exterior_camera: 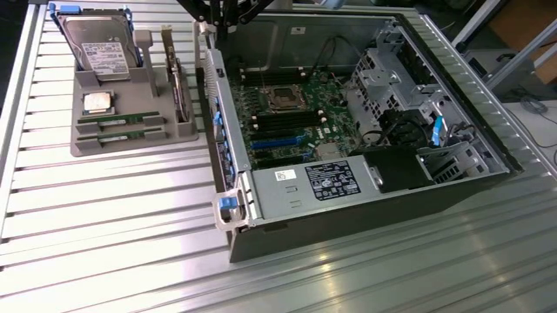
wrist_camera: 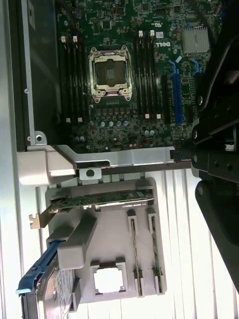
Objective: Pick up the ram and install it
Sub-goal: 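Reach for the ram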
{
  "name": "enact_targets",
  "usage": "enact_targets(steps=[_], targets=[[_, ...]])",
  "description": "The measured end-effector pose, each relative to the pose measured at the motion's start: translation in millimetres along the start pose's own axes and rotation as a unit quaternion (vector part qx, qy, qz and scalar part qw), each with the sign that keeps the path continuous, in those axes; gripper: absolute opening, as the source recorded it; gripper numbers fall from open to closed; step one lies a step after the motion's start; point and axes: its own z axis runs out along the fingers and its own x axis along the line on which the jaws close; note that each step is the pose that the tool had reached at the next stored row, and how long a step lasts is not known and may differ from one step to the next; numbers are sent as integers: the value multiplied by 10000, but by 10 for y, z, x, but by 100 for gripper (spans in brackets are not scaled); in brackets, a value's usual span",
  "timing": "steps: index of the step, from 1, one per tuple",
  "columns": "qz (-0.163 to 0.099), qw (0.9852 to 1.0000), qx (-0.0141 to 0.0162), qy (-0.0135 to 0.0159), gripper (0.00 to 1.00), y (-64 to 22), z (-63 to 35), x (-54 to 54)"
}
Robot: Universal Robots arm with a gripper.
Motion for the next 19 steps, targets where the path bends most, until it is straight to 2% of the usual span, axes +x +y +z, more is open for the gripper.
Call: enact_targets(steps=[19], targets=[[0, 10000, 0, 0, 11, -6, -2, 80]])
